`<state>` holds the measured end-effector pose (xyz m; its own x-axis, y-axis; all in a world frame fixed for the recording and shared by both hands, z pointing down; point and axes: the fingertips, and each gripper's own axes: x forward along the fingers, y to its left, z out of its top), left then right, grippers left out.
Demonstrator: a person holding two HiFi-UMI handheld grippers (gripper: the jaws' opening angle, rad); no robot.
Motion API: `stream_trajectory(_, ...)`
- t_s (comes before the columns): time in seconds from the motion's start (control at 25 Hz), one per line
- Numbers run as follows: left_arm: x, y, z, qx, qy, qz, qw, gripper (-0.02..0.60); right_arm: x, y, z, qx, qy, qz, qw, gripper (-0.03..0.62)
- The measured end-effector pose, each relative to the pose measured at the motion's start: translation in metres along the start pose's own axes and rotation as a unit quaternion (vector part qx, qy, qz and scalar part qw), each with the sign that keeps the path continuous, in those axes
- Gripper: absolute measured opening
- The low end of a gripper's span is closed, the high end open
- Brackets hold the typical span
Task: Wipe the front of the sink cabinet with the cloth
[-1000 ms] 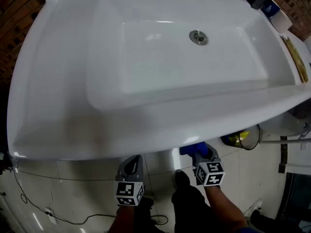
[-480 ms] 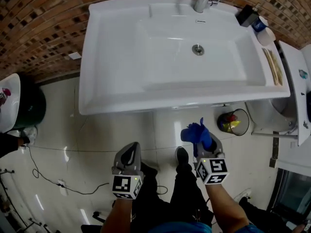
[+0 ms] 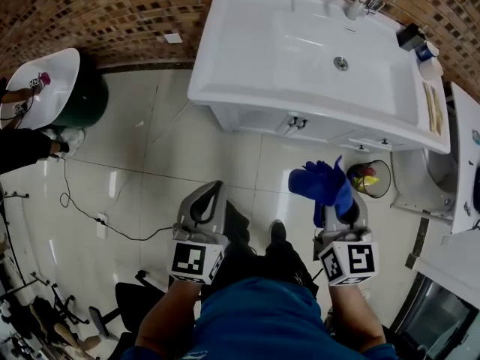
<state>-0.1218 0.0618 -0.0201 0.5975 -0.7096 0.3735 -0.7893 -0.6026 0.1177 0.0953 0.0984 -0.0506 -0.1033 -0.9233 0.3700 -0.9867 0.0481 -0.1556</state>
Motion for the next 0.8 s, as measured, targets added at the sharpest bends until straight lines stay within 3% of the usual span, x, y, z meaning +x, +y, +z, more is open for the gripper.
stream_trajectory(0.16, -0.044, -0.033, 0.023, -0.015, -0.027, 0.062, 0.9976, 0.006, -0.041, 0.013, 0.023, -0.003, -0.022, 0.060, 0.998, 0.084)
stream_trajectory(0.36, -0.090, -0.091, 0.043, -0.026, -0.059, 0.095, 0.9934, 0.006, -0.102, 0.010, 0.048, -0.021, -0.051, 0.109, 0.993, 0.084)
stream_trajectory(0.6, -0.104, -0.147, 0.055, 0.026, -0.052, 0.055, 0.9968, 0.006, -0.169, -0.004, 0.073, 0.000, -0.087, 0.103, 0.991, 0.084)
stream_trajectory(0.8, -0.113, -0.191, 0.096, 0.020, -0.101, 0.010, 0.9947, 0.006, -0.218, -0.007, 0.085, 0.004, -0.116, 0.073, 0.991, 0.084)
